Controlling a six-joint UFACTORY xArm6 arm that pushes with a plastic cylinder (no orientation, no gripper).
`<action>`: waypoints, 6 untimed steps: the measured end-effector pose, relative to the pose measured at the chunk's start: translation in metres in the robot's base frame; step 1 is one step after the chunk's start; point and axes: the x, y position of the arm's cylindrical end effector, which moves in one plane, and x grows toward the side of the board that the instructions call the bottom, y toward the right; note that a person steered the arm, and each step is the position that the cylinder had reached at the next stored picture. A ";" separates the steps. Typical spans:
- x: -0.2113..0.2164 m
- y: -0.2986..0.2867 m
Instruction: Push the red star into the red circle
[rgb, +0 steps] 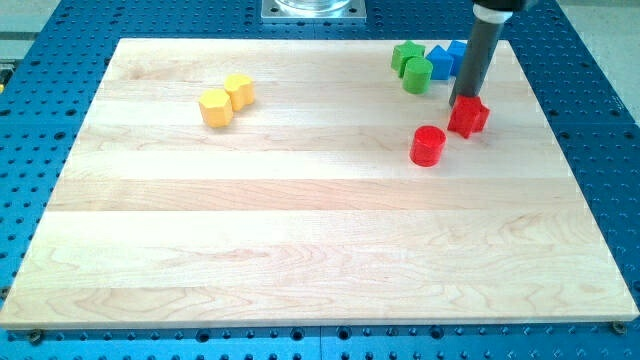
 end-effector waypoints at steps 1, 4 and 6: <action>0.048 -0.013; 0.092 -0.020; 0.031 -0.004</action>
